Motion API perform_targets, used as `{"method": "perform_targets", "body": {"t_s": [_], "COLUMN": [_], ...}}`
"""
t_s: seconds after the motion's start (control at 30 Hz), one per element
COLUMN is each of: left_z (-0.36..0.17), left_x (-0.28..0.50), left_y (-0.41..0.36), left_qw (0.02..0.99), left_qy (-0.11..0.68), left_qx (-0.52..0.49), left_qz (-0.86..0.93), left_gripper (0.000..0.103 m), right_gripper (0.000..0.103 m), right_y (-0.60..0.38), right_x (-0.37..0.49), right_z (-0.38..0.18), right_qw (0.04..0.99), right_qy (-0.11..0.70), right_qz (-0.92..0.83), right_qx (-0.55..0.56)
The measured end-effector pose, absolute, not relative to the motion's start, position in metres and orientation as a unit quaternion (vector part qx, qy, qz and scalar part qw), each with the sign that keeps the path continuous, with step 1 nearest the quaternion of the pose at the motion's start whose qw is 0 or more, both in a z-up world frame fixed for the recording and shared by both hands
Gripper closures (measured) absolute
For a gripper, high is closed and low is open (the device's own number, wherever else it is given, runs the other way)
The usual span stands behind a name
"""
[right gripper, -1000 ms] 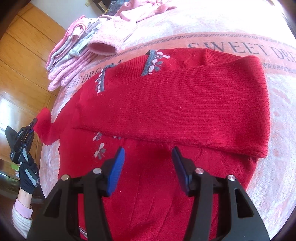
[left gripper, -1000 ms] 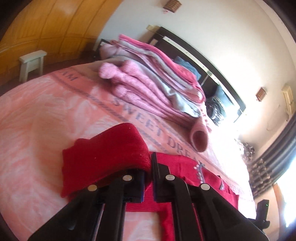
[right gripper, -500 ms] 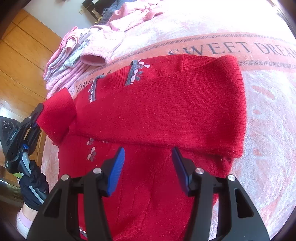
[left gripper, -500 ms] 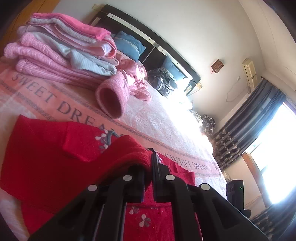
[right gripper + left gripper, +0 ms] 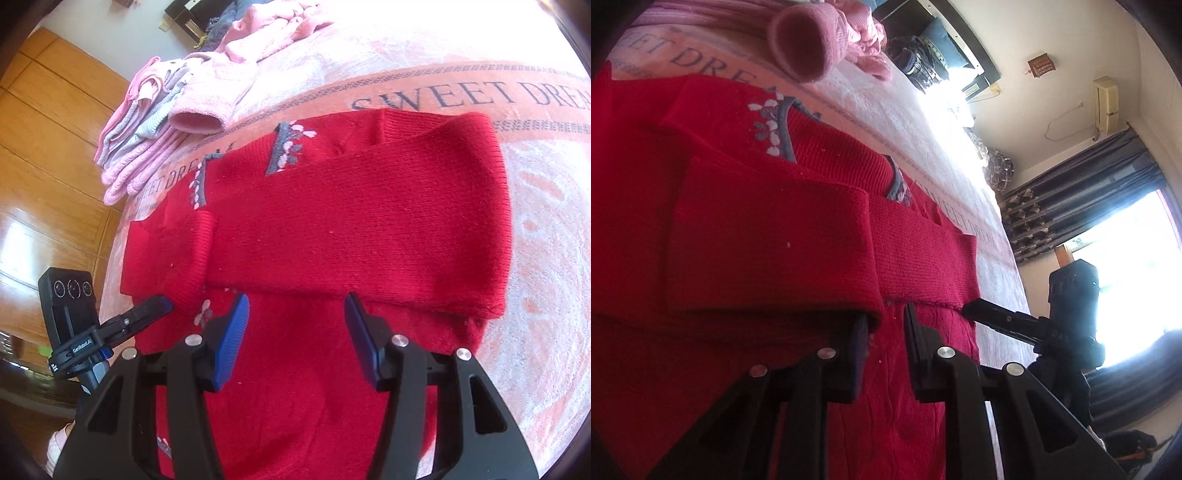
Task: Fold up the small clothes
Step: 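Fold the held sleeve across the chest over the first sleeve, release, then pinch and straighten the folded sleeve edge with the right gripper repeatedly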
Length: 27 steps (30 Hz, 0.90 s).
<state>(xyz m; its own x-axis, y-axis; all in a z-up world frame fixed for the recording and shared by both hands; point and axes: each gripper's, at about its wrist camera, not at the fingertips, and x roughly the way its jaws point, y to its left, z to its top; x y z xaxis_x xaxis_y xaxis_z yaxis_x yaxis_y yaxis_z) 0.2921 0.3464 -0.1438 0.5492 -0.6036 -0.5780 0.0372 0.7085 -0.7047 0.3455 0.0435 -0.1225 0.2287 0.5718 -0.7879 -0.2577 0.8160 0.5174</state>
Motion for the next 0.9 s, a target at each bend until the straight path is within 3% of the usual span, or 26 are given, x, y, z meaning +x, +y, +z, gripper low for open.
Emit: {"method": "perform_targets", "body": {"t_s": [0.17,0.37,0.43,0.5,0.57,0.67,0.83,0.9], "left_z": [-0.110,-0.134,-0.147,-0.160,-0.164,-0.152,-0.135,-0.145], "left_x": [0.252,0.253,0.258,0.261,0.260,0.257,0.266,0.275], "left_y": [0.403,0.453,0.459,0.465,0.468,0.468,0.451,0.441], "left_qw": [0.857,0.858,0.849,0.839,0.839,0.854,0.873,0.865], "left_qy": [0.394,0.408,0.417,0.424,0.419,0.397,0.384,0.407], "left_qx": [-0.293,-0.301,-0.316,-0.334,-0.341,-0.329,-0.297,-0.289], "left_qz": [-0.154,-0.081,-0.069,-0.064,-0.061,-0.060,-0.055,-0.049], "left_gripper": [0.063,0.062,0.062,0.062,0.062,0.062,0.052,0.052], "right_gripper": [0.048,0.051,0.062,0.086,0.095,0.097,0.097,0.089], "right_y": [0.092,0.152,0.165,0.172,0.172,0.165,0.134,0.127], "right_x": [0.345,0.357,0.360,0.362,0.360,0.358,0.358,0.361], "right_z": [-0.115,-0.123,-0.129,-0.135,-0.135,-0.117,-0.093,-0.103], "right_qw": [0.750,0.730,0.723,0.723,0.724,0.749,0.783,0.785], "right_qy": [0.567,0.580,0.589,0.599,0.594,0.567,0.534,0.550], "right_qz": [0.304,0.318,0.317,0.305,0.310,0.315,0.303,0.278], "right_qx": [0.152,0.172,0.173,0.161,0.161,0.134,0.100,0.064]}}
